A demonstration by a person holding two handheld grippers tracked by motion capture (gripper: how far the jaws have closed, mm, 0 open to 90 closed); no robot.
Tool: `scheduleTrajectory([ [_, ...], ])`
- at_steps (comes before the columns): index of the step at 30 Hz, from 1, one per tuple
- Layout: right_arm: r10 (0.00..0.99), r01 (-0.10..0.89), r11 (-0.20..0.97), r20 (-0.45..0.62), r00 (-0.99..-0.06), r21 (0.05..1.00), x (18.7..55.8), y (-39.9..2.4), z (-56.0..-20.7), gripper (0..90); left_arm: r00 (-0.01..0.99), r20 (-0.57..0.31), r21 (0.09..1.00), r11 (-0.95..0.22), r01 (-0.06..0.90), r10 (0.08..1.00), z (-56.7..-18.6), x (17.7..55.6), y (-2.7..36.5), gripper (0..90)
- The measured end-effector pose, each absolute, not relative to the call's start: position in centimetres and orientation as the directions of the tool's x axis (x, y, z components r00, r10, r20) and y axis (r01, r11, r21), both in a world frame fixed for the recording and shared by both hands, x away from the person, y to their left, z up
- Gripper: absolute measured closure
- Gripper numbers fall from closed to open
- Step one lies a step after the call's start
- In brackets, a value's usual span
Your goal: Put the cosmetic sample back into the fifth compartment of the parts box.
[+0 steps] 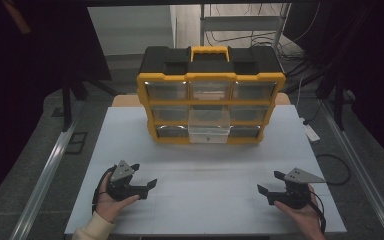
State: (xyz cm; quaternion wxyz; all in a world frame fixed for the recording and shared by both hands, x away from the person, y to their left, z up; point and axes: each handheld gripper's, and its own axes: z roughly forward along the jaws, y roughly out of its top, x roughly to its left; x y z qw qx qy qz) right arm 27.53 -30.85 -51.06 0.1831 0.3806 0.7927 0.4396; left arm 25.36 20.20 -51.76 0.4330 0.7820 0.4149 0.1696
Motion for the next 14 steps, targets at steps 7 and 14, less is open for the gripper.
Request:
scheduleTrajectory([
  [7,0.762,0.441,0.330,0.041,-0.647,0.835,27.82,-30.57,-51.14,16.5,0.597,-0.089,0.819,-0.283,0.500,0.797,-51.79,25.17,20.22,13.8],
  [14,0.754,0.442,0.324,0.054,-0.654,0.837,28.13,-30.65,-51.19,16.4,0.583,-0.101,0.810,-0.274,0.519,0.806,-51.94,25.33,20.12,13.8],
])
